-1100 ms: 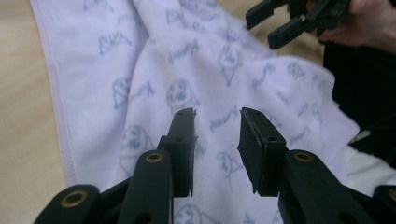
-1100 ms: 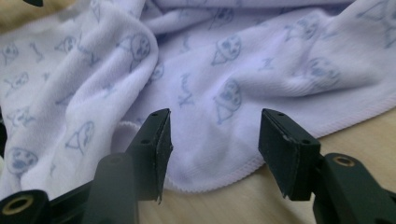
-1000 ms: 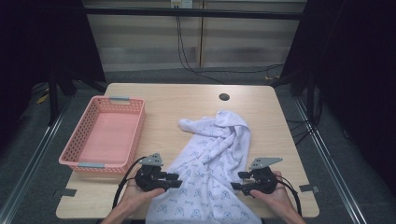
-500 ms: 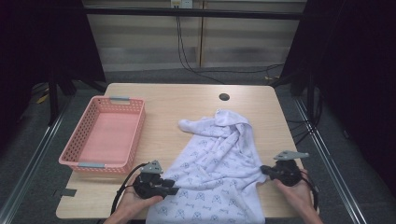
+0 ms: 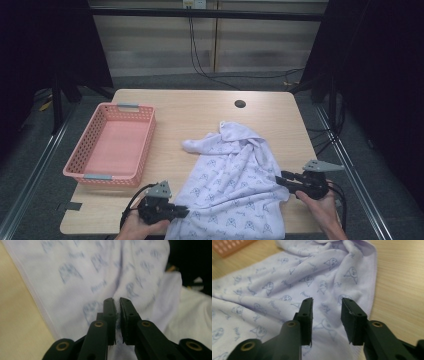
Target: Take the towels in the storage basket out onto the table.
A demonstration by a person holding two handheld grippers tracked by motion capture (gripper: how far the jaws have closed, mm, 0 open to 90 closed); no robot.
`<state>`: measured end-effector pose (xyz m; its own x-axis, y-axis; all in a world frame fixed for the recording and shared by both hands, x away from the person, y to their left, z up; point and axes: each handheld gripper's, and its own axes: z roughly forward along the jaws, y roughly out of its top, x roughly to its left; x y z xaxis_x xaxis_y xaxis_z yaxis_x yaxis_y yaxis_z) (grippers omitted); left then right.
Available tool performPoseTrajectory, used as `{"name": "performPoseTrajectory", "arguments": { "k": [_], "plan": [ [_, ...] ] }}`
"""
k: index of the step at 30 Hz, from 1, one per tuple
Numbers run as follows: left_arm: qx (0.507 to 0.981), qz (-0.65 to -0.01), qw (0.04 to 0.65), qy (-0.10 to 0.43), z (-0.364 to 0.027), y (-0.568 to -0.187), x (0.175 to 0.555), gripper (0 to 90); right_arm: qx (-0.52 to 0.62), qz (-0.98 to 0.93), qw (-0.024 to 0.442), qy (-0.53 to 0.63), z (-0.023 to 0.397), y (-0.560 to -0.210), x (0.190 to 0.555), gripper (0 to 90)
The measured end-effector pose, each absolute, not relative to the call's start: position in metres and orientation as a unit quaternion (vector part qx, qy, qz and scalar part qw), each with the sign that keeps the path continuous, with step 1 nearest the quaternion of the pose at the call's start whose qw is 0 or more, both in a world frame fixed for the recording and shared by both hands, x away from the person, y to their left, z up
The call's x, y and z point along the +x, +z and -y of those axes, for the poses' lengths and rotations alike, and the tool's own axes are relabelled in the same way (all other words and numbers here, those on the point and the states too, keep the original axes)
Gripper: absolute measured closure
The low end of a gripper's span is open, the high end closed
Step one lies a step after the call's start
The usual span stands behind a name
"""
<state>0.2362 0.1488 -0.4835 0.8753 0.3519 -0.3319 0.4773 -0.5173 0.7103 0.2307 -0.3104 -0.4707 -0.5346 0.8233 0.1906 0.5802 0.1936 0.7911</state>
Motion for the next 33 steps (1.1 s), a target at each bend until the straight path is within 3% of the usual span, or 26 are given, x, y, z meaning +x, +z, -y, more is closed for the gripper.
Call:
{"name": "performPoseTrajectory", "arguments": {
  "k": [6,12,16,20,24,29,33],
  "plan": [
    [0.826,-0.259,0.497,-0.062,-0.14,-0.465,0.275,66.8,0.421,-0.793,0.125,0.422,0.276,-0.471,0.24,52.2],
    [0.842,-0.279,0.461,-0.032,-0.116,-0.481,0.303,59.8,0.41,-0.824,0.112,0.375,0.251,-0.49,0.264,41.4],
    [0.859,-0.287,0.423,-0.019,-0.109,-0.499,0.315,54.9,0.416,-0.825,0.116,0.365,0.244,-0.497,0.278,41.0],
    [0.865,-0.283,0.413,0.026,-0.108,-0.504,0.31,62.7,0.416,-0.83,0.132,0.346,0.244,-0.5,0.278,51.9],
    [0.876,-0.264,0.402,0.035,-0.115,-0.503,0.3,86.2,0.415,-0.834,0.124,0.342,0.249,-0.497,0.267,71.9],
    [0.884,-0.252,0.392,0.012,-0.127,-0.5,0.277,88.6,0.411,-0.839,0.087,0.347,0.259,-0.495,0.241,83.0],
    [0.891,-0.247,0.38,-0.023,-0.138,-0.496,0.252,88.7,0.392,-0.852,0.053,0.343,0.257,-0.492,0.211,83.7]
  ]
}}
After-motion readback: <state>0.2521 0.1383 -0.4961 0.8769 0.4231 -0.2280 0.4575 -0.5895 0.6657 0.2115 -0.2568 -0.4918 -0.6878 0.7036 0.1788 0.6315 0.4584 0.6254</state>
